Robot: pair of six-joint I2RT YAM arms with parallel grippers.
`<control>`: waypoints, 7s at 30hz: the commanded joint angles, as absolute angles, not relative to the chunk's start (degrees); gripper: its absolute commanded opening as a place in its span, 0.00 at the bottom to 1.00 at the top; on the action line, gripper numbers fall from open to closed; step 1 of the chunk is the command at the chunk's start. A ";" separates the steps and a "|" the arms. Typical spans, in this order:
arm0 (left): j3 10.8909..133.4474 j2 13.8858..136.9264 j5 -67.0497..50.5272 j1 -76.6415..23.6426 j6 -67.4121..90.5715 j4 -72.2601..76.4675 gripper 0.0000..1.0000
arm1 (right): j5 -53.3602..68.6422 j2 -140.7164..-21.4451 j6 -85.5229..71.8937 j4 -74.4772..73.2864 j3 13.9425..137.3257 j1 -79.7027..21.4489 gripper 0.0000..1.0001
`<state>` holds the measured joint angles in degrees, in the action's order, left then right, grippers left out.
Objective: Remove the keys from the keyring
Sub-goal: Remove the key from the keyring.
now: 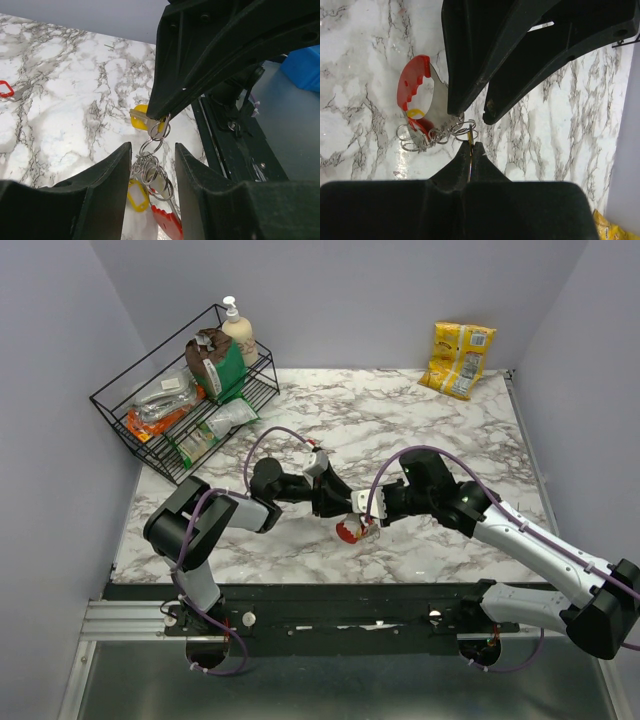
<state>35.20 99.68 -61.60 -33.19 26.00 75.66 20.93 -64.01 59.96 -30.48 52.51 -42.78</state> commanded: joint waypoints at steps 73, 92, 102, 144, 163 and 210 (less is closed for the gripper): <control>34.72 98.00 -61.88 -31.29 34.98 96.59 0.00 | 23.20 -69.96 57.04 -26.81 52.21 -41.48 0.01; 35.95 98.61 -65.39 -31.29 36.56 96.68 0.22 | 15.29 -65.83 56.16 -19.78 50.63 -41.40 0.01; 36.30 98.53 -64.51 -30.85 36.74 96.68 0.49 | 18.45 -63.28 57.13 -21.27 50.19 -41.48 0.01; 37.44 99.58 -67.32 -33.22 37.09 96.77 0.55 | 26.02 -63.64 57.22 -29.80 55.99 -41.48 0.01; 37.53 100.19 -68.11 -33.93 37.09 96.77 0.10 | 23.12 -63.02 56.69 -27.43 54.93 -41.48 0.01; 35.68 95.45 -61.70 -29.36 36.48 96.77 0.00 | 25.84 -69.61 59.07 -32.78 54.75 -42.36 0.01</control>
